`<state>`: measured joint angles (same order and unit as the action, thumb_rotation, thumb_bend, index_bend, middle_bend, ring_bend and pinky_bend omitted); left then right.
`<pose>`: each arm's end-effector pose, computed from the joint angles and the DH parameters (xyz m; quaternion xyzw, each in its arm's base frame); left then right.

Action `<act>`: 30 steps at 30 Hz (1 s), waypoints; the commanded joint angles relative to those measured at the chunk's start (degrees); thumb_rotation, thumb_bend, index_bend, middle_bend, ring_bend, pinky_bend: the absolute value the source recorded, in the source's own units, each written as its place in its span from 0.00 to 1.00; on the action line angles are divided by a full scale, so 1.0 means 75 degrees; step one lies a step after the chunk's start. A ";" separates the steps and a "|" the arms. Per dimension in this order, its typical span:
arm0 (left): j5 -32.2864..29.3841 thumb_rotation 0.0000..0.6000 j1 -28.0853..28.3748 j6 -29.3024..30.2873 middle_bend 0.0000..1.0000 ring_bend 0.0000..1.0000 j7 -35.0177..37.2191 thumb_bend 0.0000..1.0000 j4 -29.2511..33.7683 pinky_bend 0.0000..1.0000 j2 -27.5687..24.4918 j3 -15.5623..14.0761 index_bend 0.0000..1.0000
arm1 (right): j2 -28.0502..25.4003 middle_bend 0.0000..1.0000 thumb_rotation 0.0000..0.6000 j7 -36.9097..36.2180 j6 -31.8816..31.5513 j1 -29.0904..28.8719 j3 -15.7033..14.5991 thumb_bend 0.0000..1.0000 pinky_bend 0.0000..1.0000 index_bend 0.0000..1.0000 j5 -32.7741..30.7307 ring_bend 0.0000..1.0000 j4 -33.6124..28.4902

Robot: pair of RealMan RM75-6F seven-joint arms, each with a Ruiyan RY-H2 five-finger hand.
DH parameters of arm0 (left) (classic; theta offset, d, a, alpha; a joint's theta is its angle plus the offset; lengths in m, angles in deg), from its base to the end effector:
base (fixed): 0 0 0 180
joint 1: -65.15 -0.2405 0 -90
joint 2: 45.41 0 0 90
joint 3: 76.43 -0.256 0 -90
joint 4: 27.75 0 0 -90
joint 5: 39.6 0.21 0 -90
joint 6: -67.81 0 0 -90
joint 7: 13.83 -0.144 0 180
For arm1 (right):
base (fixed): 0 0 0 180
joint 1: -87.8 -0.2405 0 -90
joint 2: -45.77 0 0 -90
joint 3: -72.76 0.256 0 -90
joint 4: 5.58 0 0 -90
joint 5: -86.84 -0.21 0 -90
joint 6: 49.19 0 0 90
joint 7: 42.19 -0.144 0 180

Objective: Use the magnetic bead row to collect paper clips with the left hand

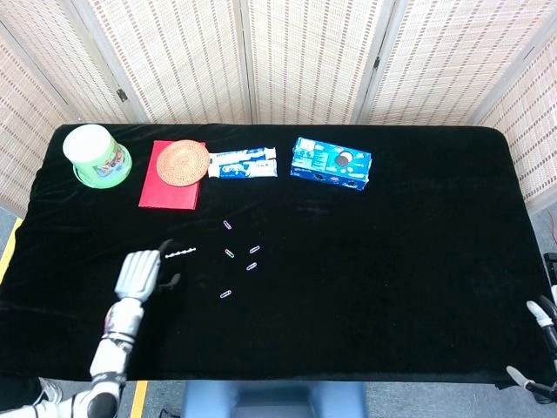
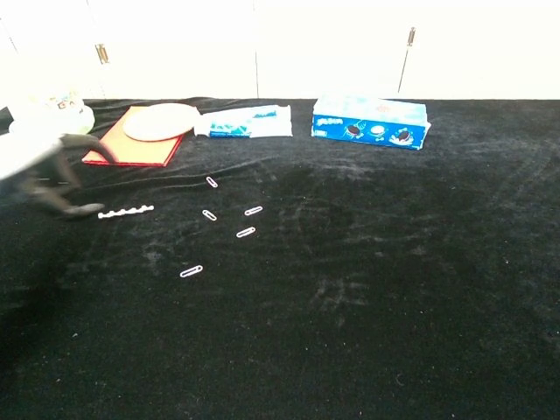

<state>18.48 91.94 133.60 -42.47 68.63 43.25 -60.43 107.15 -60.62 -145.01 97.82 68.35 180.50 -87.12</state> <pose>-0.1858 0.2988 0.0137 -0.6231 -0.4707 -0.3770 0.4981 -0.3572 -0.0664 0.1926 0.5583 -0.4479 0.3806 0.5855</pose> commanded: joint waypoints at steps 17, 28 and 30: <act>-0.1682 1.00 0.1461 -0.0161 1.00 1.00 -0.0681 0.40 -0.2588 1.00 0.1831 0.0520 0.40 | -0.0120 0.00 1.00 -0.0725 0.0066 0.0003 0.0110 0.10 0.00 0.00 -0.0201 0.00 0.0215; -0.2080 1.00 0.1611 -0.0263 1.00 1.00 -0.0697 0.42 -0.3255 1.00 0.2089 0.0500 0.47 | -0.0149 0.00 1.00 -0.0893 0.0035 0.0036 0.0143 0.10 0.00 0.00 -0.0238 0.00 0.0266; -0.2113 1.00 0.1625 -0.0238 1.00 1.00 -0.0713 0.42 -0.3276 1.00 0.2119 0.0488 0.47 | -0.0149 0.00 1.00 -0.0912 0.0016 0.0044 0.0129 0.10 0.00 0.00 -0.0202 0.00 0.0285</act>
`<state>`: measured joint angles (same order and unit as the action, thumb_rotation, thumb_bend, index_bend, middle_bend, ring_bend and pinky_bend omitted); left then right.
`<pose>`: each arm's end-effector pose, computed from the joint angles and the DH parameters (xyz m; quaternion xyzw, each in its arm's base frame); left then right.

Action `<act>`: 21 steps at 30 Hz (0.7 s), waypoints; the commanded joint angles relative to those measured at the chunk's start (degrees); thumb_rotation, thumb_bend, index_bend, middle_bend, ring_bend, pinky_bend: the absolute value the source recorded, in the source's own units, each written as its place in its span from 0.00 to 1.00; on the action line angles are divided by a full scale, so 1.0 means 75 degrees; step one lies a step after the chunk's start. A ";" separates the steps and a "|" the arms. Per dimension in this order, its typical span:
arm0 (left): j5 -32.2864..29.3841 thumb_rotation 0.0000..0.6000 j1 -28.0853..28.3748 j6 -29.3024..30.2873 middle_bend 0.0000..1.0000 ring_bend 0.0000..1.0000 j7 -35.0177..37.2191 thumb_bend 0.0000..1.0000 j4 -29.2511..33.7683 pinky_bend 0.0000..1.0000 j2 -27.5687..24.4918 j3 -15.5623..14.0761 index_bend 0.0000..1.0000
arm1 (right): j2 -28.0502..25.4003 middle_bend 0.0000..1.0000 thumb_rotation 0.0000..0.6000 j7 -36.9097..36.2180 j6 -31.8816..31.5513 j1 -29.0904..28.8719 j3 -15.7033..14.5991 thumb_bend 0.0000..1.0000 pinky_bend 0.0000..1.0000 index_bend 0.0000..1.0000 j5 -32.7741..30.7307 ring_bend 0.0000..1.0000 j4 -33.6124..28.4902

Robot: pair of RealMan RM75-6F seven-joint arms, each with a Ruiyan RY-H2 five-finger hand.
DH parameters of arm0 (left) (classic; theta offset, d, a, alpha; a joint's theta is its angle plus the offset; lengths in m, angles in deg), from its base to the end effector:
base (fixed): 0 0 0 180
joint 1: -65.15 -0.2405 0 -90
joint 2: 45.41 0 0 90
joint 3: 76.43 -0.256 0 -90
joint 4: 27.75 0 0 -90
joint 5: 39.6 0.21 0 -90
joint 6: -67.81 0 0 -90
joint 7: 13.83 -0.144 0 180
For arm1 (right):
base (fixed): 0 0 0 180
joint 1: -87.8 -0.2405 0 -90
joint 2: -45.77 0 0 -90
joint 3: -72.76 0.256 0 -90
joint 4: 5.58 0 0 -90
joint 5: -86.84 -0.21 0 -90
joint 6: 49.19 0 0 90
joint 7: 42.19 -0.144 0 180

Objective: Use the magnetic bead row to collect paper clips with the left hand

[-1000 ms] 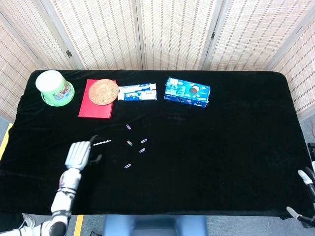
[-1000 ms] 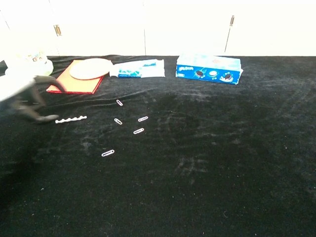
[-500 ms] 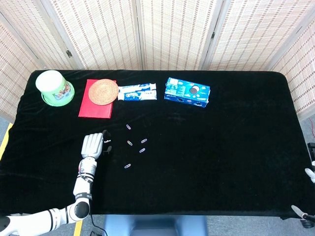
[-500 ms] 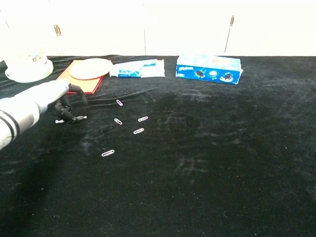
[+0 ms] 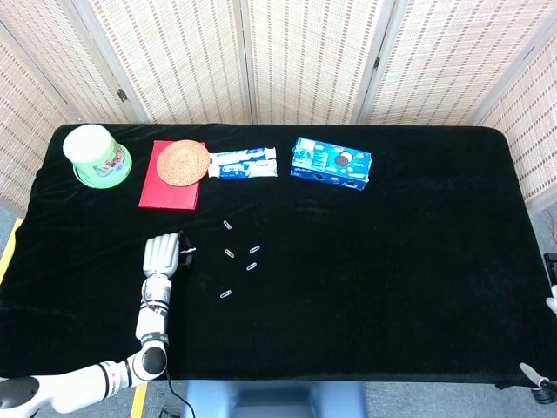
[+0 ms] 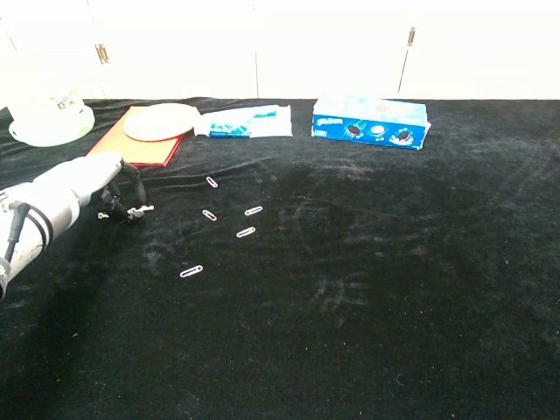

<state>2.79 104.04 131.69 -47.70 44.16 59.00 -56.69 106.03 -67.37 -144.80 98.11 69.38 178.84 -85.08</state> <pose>-0.1888 0.3576 -0.0483 -0.5951 -0.4891 -0.3099 0.5573 -0.3670 -0.0670 0.2077 0.5335 -0.4635 0.3971 0.5856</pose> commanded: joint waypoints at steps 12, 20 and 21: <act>-0.0105 1.00 0.0124 -0.0129 1.00 1.00 0.0057 0.42 -0.0340 1.00 0.0148 -0.0048 0.47 | 0.0009 0.00 1.00 0.0022 0.0021 0.0006 -0.0005 0.10 0.00 0.00 0.0020 0.00 0.0008; -0.0149 1.00 0.0249 -0.0307 1.00 1.00 0.0099 0.45 -0.0659 1.00 0.0261 -0.0037 0.50 | 0.0002 0.00 1.00 0.0039 0.0062 0.0000 0.0022 0.10 0.00 0.00 -0.0033 0.00 -0.0017; -0.0141 1.00 0.0251 -0.0325 1.00 1.00 0.0115 0.45 -0.0666 1.00 0.0260 -0.0046 0.51 | 0.0001 0.00 1.00 0.0042 0.0073 -0.0002 0.0024 0.10 0.00 0.00 -0.0041 0.00 -0.0022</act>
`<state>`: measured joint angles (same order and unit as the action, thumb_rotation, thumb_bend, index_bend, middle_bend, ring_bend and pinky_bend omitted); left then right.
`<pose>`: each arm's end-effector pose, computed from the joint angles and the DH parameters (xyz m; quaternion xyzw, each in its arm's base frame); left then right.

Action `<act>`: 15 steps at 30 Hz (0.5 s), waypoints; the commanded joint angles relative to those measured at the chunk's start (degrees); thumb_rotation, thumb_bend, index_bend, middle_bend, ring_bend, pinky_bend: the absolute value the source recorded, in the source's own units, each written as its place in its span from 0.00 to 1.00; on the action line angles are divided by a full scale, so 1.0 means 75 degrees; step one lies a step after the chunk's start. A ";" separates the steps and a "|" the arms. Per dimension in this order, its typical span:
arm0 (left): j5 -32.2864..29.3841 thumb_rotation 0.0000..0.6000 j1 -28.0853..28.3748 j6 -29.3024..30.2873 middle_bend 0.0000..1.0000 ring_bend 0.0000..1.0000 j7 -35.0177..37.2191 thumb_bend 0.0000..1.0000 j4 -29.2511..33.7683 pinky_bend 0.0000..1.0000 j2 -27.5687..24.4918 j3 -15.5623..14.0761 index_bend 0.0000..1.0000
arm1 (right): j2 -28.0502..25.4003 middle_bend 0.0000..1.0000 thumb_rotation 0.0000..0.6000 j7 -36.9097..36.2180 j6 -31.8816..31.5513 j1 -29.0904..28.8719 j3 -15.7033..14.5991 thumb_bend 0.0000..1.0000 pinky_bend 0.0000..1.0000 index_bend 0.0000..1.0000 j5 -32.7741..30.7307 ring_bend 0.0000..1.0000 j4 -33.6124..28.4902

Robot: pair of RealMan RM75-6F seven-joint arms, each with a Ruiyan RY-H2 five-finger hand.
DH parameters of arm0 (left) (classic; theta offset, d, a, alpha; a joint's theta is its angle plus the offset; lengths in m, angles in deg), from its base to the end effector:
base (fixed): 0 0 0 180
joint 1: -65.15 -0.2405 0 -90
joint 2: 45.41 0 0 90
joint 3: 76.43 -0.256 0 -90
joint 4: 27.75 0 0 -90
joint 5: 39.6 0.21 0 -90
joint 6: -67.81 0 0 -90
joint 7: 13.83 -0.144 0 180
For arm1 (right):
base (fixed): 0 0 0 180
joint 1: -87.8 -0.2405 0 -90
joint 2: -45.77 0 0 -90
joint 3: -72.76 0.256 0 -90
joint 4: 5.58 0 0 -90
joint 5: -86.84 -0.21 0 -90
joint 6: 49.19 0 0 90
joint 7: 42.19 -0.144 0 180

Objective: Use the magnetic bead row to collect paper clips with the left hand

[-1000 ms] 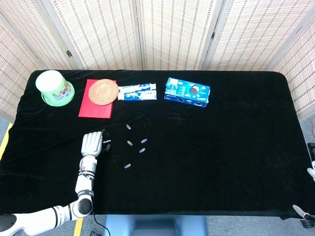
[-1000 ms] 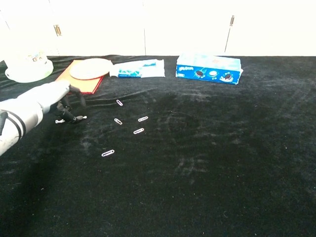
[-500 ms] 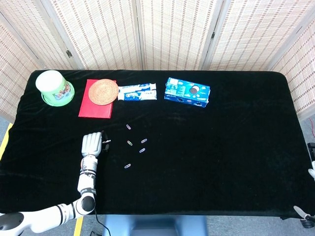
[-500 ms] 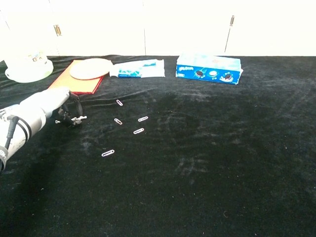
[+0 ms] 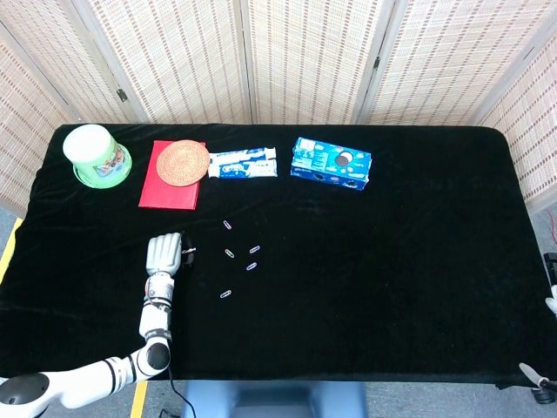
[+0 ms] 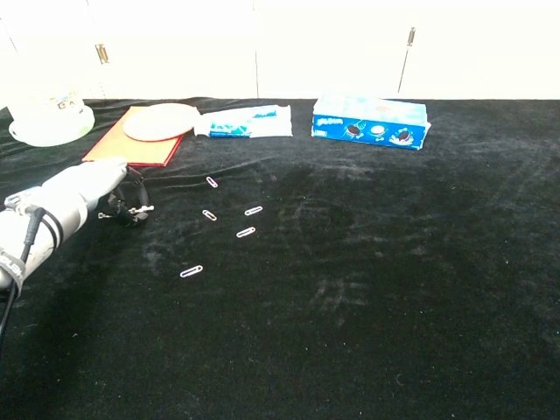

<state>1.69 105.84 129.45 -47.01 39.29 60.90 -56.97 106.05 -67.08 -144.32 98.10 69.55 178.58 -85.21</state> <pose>-0.1920 0.3654 -0.0581 -0.6007 -0.4890 -0.2983 0.5578 -0.3678 -0.0676 0.2071 0.5327 -0.4648 0.3939 0.5874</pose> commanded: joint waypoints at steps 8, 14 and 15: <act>-0.0073 1.00 0.0023 -0.0046 1.00 1.00 -0.0048 0.49 -0.0002 1.00 -0.0039 -0.0041 0.56 | -0.0015 0.00 1.00 0.0022 0.0047 -0.0004 0.0009 0.10 0.00 0.00 -0.0031 0.00 -0.0035; -0.0019 1.00 0.0004 0.0043 1.00 1.00 -0.0021 0.52 0.0034 1.00 -0.0051 -0.0064 0.65 | -0.0013 0.00 1.00 0.0025 0.0041 0.0003 0.0008 0.10 0.00 0.00 -0.0022 0.00 -0.0032; -0.0006 1.00 0.0002 0.0062 1.00 1.00 -0.0022 0.52 0.0045 1.00 -0.0059 -0.0066 0.66 | -0.0013 0.00 1.00 0.0028 0.0041 0.0002 0.0006 0.10 0.00 0.00 -0.0018 0.00 -0.0033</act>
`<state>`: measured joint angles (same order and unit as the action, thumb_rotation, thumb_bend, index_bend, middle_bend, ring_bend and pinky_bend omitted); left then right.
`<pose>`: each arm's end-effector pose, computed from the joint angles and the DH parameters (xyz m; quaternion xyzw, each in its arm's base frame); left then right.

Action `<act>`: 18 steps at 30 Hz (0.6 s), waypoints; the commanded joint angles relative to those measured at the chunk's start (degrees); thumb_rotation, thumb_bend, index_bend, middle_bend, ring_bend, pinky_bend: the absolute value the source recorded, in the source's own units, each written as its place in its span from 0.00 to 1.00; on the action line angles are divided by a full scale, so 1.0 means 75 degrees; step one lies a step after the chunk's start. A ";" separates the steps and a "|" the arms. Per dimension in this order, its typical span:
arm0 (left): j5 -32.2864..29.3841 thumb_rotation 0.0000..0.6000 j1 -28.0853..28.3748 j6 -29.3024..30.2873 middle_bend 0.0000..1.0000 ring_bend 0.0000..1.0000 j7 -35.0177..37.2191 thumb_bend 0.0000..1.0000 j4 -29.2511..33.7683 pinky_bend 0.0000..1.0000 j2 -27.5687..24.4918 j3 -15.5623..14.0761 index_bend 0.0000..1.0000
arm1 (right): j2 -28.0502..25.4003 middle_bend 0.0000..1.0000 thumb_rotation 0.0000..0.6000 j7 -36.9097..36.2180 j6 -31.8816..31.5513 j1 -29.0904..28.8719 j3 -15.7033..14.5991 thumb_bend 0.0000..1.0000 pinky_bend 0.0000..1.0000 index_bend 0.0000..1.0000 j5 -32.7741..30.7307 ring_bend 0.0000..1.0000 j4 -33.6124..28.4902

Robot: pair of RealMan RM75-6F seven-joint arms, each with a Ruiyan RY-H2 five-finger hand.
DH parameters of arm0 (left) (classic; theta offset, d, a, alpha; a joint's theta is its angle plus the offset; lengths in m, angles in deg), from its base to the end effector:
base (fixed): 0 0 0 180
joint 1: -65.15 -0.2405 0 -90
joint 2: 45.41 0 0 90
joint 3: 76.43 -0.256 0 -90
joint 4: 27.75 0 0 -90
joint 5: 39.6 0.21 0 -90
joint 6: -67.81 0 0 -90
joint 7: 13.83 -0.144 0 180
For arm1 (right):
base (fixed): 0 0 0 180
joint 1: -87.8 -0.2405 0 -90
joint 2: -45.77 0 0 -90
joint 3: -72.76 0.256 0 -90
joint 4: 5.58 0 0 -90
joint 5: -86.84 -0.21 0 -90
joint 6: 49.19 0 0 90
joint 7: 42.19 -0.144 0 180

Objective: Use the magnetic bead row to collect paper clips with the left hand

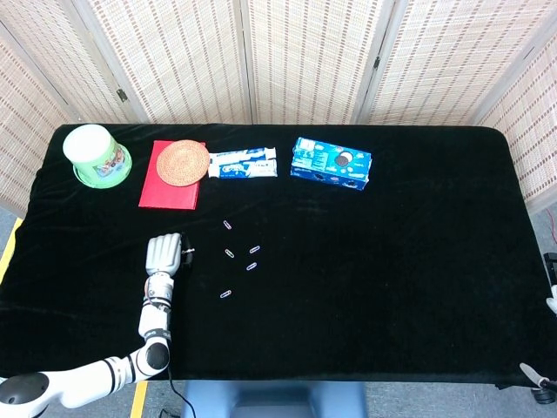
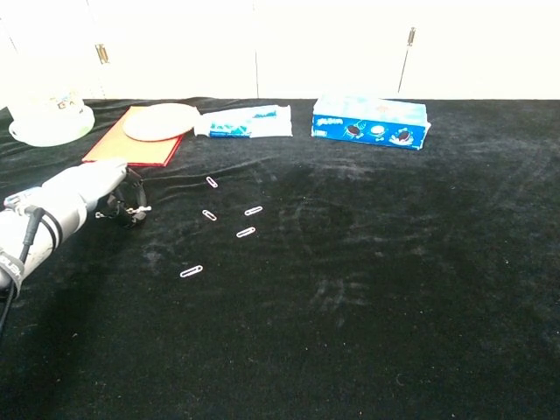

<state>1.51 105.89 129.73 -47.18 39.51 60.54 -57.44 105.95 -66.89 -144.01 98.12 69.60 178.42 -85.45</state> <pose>-0.1934 0.3650 -0.0568 -0.6024 -0.4859 -0.2956 0.5600 -0.3680 -0.0676 0.2069 0.5320 -0.4663 0.3916 0.5884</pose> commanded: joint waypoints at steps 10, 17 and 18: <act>0.0433 1.00 -0.0194 0.0788 1.00 1.00 -0.0123 0.56 0.0852 1.00 -0.0315 -0.0099 0.78 | 0.0016 0.00 1.00 0.0098 0.0048 -0.0021 -0.0012 0.10 0.00 0.00 0.0030 0.00 -0.0042; 0.0536 1.00 -0.0349 0.1043 1.00 1.00 -0.0078 0.56 0.1910 1.00 -0.0653 -0.0073 0.78 | 0.0013 0.00 1.00 0.0113 0.0045 -0.0023 -0.0032 0.10 0.00 0.00 0.0071 0.00 -0.0049; 0.0584 1.00 -0.0366 0.1075 1.00 1.00 -0.0044 0.56 0.2032 1.00 -0.0690 -0.0081 0.78 | 0.0012 0.00 1.00 0.0108 0.0039 -0.0023 -0.0029 0.10 0.00 0.00 0.0072 0.00 -0.0048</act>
<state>5.37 103.62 137.16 -47.89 53.04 56.25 -58.05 106.05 -66.08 -143.72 97.95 69.38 178.96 -85.81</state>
